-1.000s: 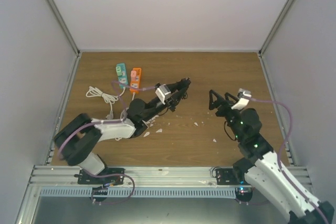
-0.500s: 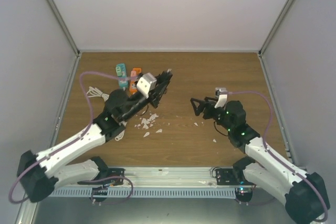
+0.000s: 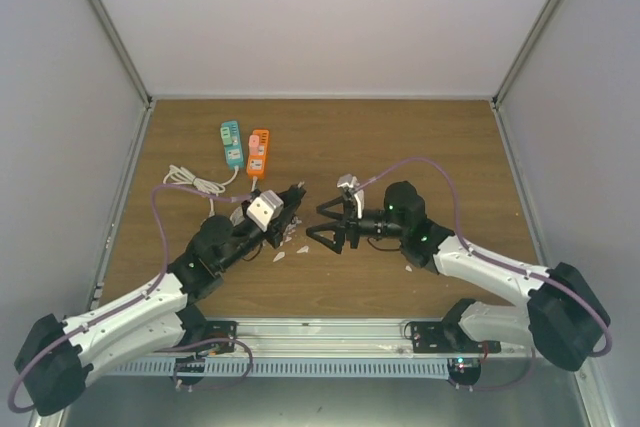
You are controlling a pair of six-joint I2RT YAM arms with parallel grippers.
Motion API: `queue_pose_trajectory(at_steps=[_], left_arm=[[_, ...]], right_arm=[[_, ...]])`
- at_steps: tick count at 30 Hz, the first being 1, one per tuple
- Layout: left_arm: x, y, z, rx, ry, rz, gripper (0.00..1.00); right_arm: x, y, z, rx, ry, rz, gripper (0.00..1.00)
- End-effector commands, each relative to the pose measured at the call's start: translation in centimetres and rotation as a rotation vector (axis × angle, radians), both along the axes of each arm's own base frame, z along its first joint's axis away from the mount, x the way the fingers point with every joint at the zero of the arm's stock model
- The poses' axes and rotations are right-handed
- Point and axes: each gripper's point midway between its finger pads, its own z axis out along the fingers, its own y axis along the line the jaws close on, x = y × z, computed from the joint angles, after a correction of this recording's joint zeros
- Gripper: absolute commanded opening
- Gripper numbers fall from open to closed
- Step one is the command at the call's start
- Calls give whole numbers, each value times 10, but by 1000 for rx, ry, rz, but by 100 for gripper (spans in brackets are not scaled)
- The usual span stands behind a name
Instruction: Insert the plug
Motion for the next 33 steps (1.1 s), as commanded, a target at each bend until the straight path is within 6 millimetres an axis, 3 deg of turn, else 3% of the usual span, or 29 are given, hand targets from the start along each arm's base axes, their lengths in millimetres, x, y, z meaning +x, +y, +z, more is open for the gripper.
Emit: queue_pose_trajectory(at_steps=[1, 10, 16, 25, 30, 33], left_arm=[[-11, 2, 23, -88, -106, -32, 0], [-37, -21, 4, -82, -110, -158, 0], [-46, -31, -8, -61, -102, -184, 0], [-48, -38, -16, -49, -107, -178, 0], [-45, -41, -25, -31, -95, -166, 0], [-42, -40, -28, -22, -96, -146, 0]], right_arm=[[-14, 7, 8, 51, -53, 93, 100], [-8, 10, 1, 54, -9, 62, 100], [-9, 4, 6, 82, -15, 29, 98], [-8, 3, 6, 80, 3, 22, 77], [-9, 4, 5, 78, 8, 34, 55], [-9, 7, 2, 73, 21, 45, 52]])
